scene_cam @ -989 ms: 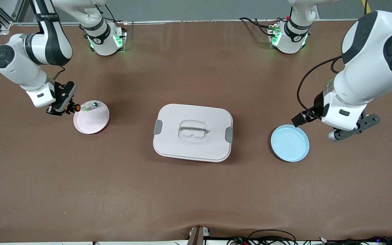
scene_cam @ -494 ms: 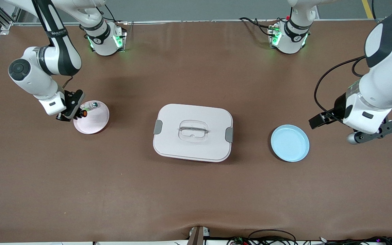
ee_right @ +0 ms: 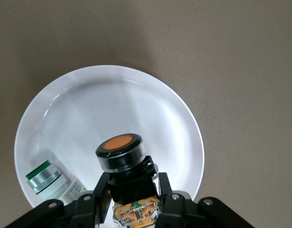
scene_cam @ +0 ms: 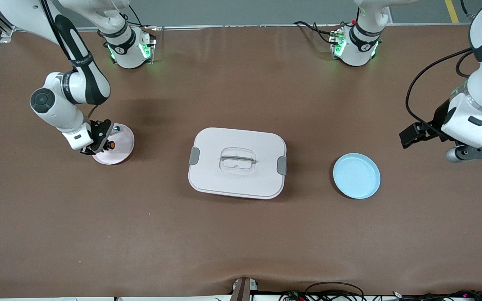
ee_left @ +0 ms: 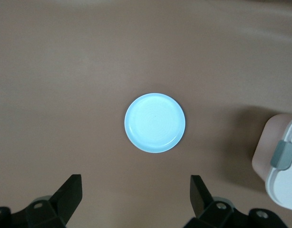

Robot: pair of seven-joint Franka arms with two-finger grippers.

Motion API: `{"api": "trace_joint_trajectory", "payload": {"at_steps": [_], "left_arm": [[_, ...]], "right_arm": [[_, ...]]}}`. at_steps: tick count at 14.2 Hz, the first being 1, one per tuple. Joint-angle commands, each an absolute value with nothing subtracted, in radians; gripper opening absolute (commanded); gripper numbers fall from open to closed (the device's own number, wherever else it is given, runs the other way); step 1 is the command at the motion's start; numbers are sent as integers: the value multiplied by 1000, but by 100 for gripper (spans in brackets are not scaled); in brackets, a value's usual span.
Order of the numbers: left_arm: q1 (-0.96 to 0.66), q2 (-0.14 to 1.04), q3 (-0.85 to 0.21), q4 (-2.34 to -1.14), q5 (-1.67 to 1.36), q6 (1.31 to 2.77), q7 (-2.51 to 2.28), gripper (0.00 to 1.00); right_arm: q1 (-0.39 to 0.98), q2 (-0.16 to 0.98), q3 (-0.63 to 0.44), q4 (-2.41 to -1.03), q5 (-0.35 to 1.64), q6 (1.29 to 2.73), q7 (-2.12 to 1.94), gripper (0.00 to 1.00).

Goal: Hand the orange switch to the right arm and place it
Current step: 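Carry the switch with the right gripper over the pink plate, then lower the switch onto the pink plate and open the right gripper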

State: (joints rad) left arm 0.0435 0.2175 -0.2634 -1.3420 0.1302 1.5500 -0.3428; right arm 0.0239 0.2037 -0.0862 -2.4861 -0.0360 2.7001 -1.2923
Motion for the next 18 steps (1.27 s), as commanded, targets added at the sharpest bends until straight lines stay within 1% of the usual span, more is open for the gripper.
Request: {"api": "trace_joint_trajectory", "payload": {"at_steps": [1, 4, 7, 9, 11, 12, 14, 16, 18], "left_arm": [[-4, 154, -186, -1407, 94, 1537, -286, 100], [-70, 121, -53, -1445, 35, 1537, -189, 100], [-83, 106, -11, -1468, 35, 1537, -106, 100], [-101, 95, 17, -1482, 35, 1537, -89, 100], [-103, 95, 18, -1482, 41, 1537, -106, 100], [-104, 92, 18, -1482, 40, 1537, -107, 100], [-106, 45, 20, -1492, 41, 1526, -83, 100], [-129, 34, 20, -1503, 38, 1523, -83, 100], [-129, 14, 20, -1532, 37, 1523, -83, 100]], "right_arm": [[37, 241, -87, -2479, -52, 2746, -1292, 6], [38, 268, -87, -2480, -52, 2783, -1287, 6], [40, 290, -87, -2480, -51, 2810, -1287, 7], [40, 291, -87, -2480, -51, 2810, -1287, 10], [40, 291, -86, -2479, -51, 2810, -1287, 31], [40, 291, -87, -2479, -51, 2815, -1287, 56], [40, 288, -87, -2477, -51, 2816, -1287, 100], [40, 288, -87, -2467, -52, 2813, -1296, 100], [29, 287, -87, -2428, -52, 2798, -1311, 100]]}}
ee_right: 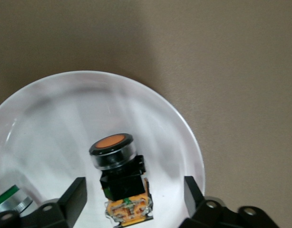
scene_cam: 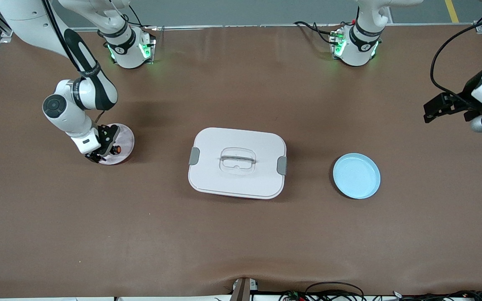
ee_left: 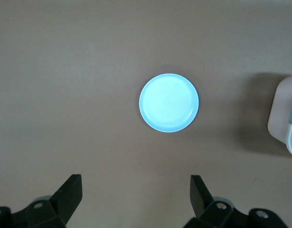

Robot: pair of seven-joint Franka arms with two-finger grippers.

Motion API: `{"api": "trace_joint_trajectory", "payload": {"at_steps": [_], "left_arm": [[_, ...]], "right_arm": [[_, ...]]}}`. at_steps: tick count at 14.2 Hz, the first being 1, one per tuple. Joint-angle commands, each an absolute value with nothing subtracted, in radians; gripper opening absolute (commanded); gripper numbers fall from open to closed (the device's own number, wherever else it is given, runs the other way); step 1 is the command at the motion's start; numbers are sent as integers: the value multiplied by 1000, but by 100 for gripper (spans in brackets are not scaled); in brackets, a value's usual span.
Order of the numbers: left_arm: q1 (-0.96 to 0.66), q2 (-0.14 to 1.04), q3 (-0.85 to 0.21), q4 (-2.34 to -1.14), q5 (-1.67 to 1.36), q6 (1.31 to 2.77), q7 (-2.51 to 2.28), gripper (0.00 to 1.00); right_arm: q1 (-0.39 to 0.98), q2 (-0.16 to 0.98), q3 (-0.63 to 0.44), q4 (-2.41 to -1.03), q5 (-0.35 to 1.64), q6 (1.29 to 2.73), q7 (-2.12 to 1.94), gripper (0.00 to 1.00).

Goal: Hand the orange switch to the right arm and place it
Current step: 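Lower the switch onto the pink plate and open the right gripper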

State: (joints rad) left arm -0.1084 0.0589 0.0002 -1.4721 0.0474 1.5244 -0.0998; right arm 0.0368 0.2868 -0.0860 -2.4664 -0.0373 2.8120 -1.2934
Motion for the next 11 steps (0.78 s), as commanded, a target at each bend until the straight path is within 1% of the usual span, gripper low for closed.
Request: {"api": "trace_joint_trajectory", "payload": {"at_steps": [1, 6, 8, 9, 10, 11], "left_arm": [[-129, -3, 20, -1551, 37, 1523, -83, 100], [-126, 0, 20, -1549, 44, 1525, -83, 100], [-124, 3, 20, -1548, 46, 1526, -83, 100], [-123, 2, 20, -1546, 51, 1526, -83, 100], [-121, 3, 20, -1546, 45, 1526, -81, 100], [-120, -3, 20, -1545, 38, 1526, -83, 100]], "right_arm": [[28, 282, -89, -2424, -52, 2796, -1322, 100], [-6, 287, -92, -2373, -51, 2749, -1327, 100], [-31, 305, -91, -2336, -49, 2708, -1327, 100], [-43, 333, -91, -2306, -48, 2671, -1327, 100], [-44, 337, -91, -2286, -28, 2616, -1313, 100], [-49, 339, -91, -2277, -2, 2596, -1302, 100]]}}
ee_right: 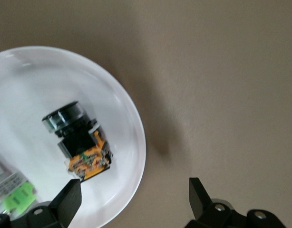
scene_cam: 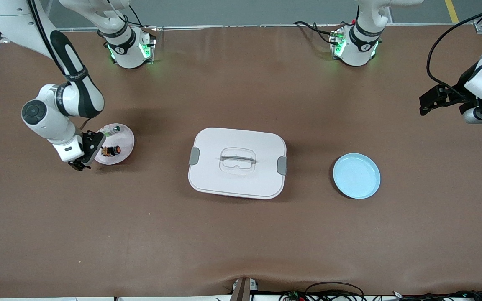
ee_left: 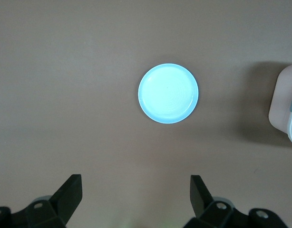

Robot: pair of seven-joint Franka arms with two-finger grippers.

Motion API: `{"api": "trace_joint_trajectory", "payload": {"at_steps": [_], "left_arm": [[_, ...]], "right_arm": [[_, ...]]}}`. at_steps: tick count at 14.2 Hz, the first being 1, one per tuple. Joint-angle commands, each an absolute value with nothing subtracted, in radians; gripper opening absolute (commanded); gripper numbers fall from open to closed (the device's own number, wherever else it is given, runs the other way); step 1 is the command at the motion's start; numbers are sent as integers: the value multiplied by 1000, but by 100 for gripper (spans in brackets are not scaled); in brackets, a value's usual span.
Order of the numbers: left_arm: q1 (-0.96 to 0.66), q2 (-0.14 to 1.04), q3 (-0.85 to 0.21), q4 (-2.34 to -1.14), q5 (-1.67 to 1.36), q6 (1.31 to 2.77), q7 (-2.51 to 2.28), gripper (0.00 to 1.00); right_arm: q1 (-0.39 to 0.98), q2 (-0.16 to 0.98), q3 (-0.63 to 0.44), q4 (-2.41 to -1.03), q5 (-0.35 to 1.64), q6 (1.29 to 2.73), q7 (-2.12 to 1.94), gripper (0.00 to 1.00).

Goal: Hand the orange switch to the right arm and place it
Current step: 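Lower the switch onto the pink plate and open the right gripper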

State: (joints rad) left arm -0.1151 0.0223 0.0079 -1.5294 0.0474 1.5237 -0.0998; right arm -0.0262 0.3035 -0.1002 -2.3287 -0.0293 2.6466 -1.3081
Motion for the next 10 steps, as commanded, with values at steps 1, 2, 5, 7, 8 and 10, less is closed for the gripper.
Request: {"api": "trace_joint_trajectory", "payload": {"at_steps": [1, 2, 5, 7, 8, 10], "left_arm": [[-118, -6, 20, -1545, 38, 1525, -90, 100], [-120, -8, 20, -1545, 37, 1525, -94, 100], [-121, -3, 17, -1534, 37, 1522, -95, 100], [-121, -5, 14, -1534, 37, 1513, -94, 100], [-121, -5, 12, -1534, 37, 1506, -92, 100], [-121, -5, 11, -1534, 37, 1506, -87, 100]], "right_arm": [[-52, 337, -91, -2272, 8, 2580, -1248, 100], [-54, 336, -91, -2269, 2, 2545, -1151, 100], [-41, 321, -87, -2296, 0, 2516, -856, 100], [-31, 301, -86, -2309, -14, 2516, -692, 100], [-19, 298, -87, -2313, -35, 2517, -660, 100], [-20, 296, -87, -2318, -40, 2516, -518, 100]]}}
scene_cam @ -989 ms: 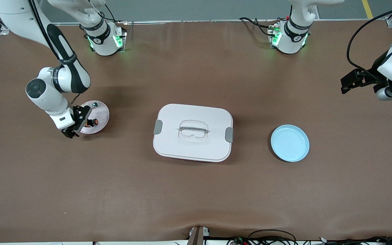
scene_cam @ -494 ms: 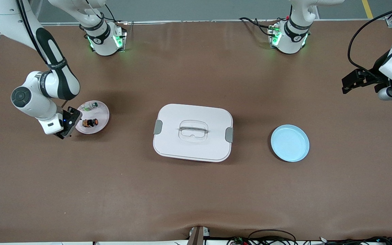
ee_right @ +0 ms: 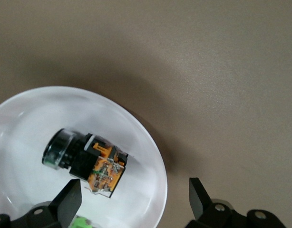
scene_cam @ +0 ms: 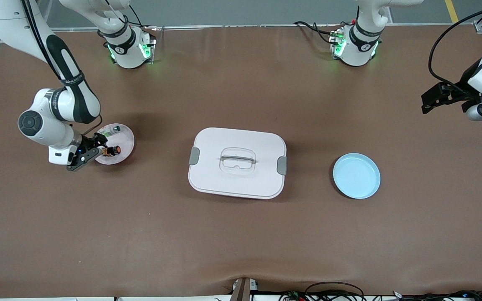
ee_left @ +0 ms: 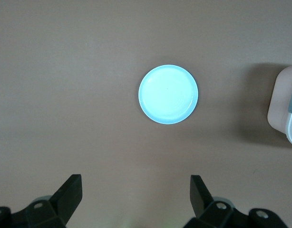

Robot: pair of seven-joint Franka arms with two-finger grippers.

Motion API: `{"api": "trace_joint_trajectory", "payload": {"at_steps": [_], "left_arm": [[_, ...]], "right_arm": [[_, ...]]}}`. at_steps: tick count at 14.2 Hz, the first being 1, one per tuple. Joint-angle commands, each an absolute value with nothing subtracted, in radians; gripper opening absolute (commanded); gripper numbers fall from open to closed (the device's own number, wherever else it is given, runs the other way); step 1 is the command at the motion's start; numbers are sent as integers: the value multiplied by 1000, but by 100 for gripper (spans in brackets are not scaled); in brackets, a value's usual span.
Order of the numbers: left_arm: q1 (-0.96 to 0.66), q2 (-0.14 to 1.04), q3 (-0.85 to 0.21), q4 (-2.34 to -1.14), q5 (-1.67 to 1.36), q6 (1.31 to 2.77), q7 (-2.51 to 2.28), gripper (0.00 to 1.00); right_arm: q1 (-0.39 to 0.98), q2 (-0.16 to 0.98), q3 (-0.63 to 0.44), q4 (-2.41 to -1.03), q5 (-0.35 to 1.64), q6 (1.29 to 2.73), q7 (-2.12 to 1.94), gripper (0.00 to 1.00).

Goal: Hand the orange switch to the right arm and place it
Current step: 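Lower the switch onto the pink plate and open the right gripper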

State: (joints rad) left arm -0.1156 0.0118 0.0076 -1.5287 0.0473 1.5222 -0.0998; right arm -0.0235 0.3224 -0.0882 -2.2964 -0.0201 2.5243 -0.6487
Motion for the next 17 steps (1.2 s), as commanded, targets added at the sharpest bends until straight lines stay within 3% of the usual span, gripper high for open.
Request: {"api": "trace_joint_trajectory", "payload": {"at_steps": [1, 4, 9, 10, 13, 17], "left_arm": [[-127, -6, 9, -1534, 37, 1505, -89, 100], [-126, -6, -5, -1534, 35, 1494, -101, 100], [-120, -5, -2, -1534, 34, 1494, -98, 100], [-120, -5, 0, -1534, 34, 1494, -97, 100], [-114, -5, 2, -1534, 32, 1494, -97, 100], [-109, -3, 5, -1534, 8, 1494, -97, 100]], "right_arm": [[-20, 293, -87, -2327, -41, 2516, -406, 100], [-23, 287, -84, -2324, -57, 2514, -10, 100], [-23, 233, -83, -2271, -69, 2461, 35, 100], [-25, 229, -84, -2217, -69, 2380, 34, 100], [4, 248, -84, -1889, -60, 1881, 48, 100], [20, 227, -83, -1793, -58, 1807, 48, 100]]}}
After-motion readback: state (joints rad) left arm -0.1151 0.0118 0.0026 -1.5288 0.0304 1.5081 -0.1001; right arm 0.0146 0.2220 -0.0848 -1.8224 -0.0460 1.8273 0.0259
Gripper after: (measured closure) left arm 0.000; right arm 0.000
